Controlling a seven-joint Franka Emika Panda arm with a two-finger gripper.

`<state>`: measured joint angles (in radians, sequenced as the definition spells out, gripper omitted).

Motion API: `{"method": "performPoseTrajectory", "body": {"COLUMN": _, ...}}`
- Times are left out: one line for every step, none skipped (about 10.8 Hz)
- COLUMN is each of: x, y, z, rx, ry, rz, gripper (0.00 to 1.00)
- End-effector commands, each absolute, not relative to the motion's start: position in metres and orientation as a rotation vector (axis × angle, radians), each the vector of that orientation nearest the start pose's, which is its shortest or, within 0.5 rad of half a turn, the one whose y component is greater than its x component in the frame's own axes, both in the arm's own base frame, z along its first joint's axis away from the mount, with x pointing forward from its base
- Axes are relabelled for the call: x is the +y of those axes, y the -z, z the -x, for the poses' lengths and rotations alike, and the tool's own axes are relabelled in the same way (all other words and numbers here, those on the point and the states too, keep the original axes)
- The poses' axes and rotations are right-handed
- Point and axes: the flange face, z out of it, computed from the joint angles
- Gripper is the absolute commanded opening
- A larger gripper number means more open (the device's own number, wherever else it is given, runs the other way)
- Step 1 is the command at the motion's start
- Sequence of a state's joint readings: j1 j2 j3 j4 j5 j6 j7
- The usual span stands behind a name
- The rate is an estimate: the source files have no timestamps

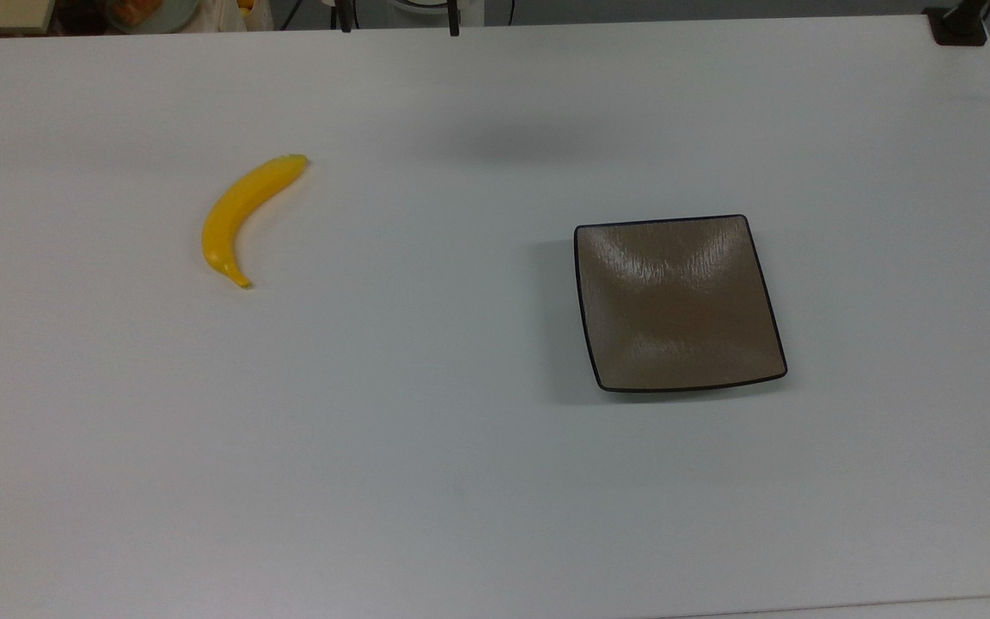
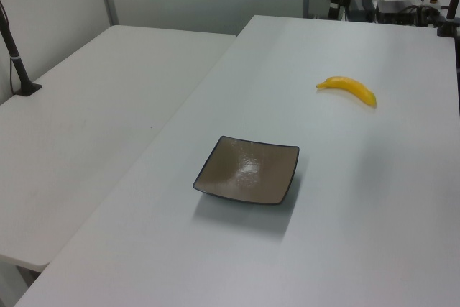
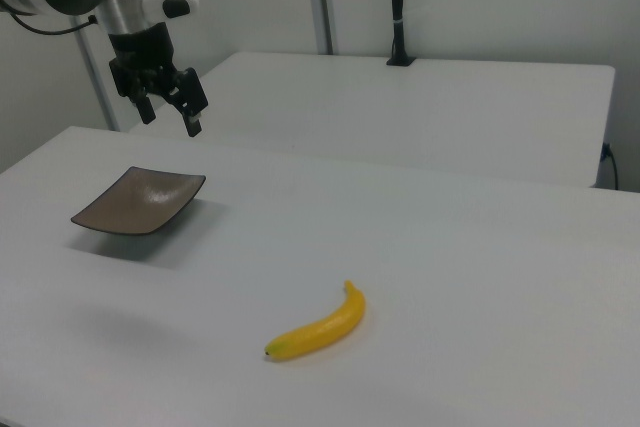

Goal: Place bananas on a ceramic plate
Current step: 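Move the open gripper over the yellow banana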

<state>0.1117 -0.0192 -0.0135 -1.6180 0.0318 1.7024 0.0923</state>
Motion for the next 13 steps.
{"method": "performPoseTrajectory", "body": {"x": 0.060, "y": -0.618, "z": -0.558, "rx": 0.019, "ry": 0.131, "rz": 3.092, "gripper": 1.00}}
{"method": "performPoseTrajectory", "body": {"x": 0.060, "y": -0.618, "z": -0.558, "rx": 0.022, "ry": 0.131, "rz": 3.092, "gripper": 1.00}}
{"method": "performPoseTrajectory", "body": {"x": 0.060, "y": -0.618, "z": -0.558, "rx": 0.022, "ry": 0.128, "rz": 3.093, "gripper": 1.00}}
{"method": "performPoseTrajectory", "body": {"x": 0.060, "y": -0.618, "z": -0.558, "rx": 0.022, "ry": 0.128, "rz": 3.093, "gripper": 1.00}}
{"method": "performPoseTrajectory", "body": {"x": 0.060, "y": -0.617, "z": -0.558, "rx": 0.022, "ry": 0.126, "rz": 3.093, "gripper": 1.00}}
{"method": "performPoseTrajectory", "body": {"x": 0.060, "y": -0.615, "z": -0.557, "rx": 0.022, "ry": 0.119, "rz": 3.095, "gripper": 1.00}}
{"method": "performPoseTrajectory", "body": {"x": 0.059, "y": -0.609, "z": -0.557, "rx": 0.005, "ry": 0.104, "rz": 3.103, "gripper": 1.00}}
{"method": "performPoseTrajectory", "body": {"x": 0.056, "y": -0.608, "z": -0.557, "rx": -0.010, "ry": 0.105, "rz": 3.120, "gripper": 1.00}}
{"method": "performPoseTrajectory", "body": {"x": 0.050, "y": -0.609, "z": -0.557, "rx": -0.073, "ry": 0.109, "rz": 3.144, "gripper": 1.00}}
{"method": "performPoseTrajectory", "body": {"x": 0.046, "y": -0.607, "z": -0.558, "rx": -0.173, "ry": 0.105, "rz": 3.146, "gripper": 1.00}}
{"method": "performPoseTrajectory", "body": {"x": 0.035, "y": -0.601, "z": -0.563, "rx": -0.219, "ry": 0.094, "rz": 3.146, "gripper": 1.00}}
{"method": "performPoseTrajectory", "body": {"x": 0.019, "y": -0.598, "z": -0.569, "rx": -0.230, "ry": 0.120, "rz": 3.147, "gripper": 1.00}}
{"method": "performPoseTrajectory", "body": {"x": 0.002, "y": -0.592, "z": -0.576, "rx": -0.200, "ry": 0.141, "rz": 3.153, "gripper": 1.00}}
